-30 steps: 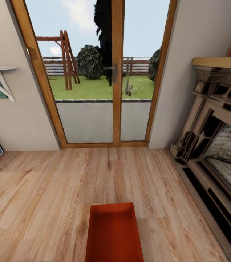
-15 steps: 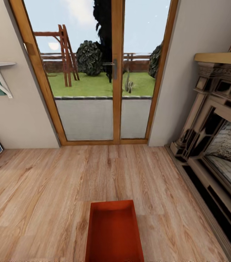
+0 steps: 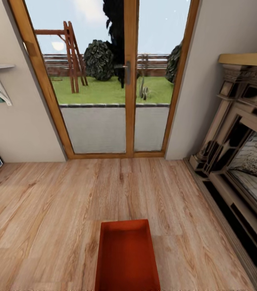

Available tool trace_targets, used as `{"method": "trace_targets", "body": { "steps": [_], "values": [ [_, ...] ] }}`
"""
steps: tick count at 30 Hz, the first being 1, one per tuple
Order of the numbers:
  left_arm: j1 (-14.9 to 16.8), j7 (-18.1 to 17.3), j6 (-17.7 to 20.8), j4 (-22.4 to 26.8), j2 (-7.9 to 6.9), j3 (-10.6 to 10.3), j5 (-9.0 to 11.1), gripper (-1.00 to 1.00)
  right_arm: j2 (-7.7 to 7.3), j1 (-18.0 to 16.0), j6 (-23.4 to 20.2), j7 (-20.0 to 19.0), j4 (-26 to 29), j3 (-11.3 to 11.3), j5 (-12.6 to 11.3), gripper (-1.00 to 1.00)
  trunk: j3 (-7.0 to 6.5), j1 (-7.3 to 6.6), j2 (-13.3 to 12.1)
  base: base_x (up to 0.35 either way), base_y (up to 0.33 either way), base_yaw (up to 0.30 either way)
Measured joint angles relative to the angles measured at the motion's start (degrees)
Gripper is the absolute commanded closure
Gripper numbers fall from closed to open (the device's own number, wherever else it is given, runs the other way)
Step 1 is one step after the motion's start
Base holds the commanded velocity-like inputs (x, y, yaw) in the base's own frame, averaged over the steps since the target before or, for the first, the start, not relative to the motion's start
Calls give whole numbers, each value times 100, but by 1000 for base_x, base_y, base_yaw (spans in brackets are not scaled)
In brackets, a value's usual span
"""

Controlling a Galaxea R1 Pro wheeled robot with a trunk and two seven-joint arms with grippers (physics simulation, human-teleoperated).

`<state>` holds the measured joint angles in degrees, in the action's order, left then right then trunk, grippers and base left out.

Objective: Move the two storage containers from the living room to the garage. In the garage, place one container on the floor and stack the other container on top of it (either order is fine).

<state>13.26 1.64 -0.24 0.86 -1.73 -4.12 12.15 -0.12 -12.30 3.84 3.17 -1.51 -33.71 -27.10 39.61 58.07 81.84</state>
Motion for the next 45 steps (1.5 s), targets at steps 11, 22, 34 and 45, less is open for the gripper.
{"method": "trace_targets", "body": {
  "steps": [11, 22, 34, 45],
  "values": [
    [0, -1, 0, 0, 0, 0, 0, -100, 0, 1, -7, 0, 0, 0, 0, -100, 101, 0, 0, 0, 0, 0],
    [0, -1, 0, 0, 3, 0, 0, -100, 0, -2, -17, -3, 0, 0, 0, -100, 201, 0, 0, 0, 0, 0],
    [0, -1, 0, 0, 0, 0, 0, -100, 0, -2, -18, -1, 0, 0, 0, -100, 311, 0, 0, 0, 0, 0],
    [0, -1, 0, 0, -1, 0, 0, -100, 0, -1, -18, -2, 0, 0, 0, -100, 412, 0, 0, 0, 0, 0]
  ]
}}
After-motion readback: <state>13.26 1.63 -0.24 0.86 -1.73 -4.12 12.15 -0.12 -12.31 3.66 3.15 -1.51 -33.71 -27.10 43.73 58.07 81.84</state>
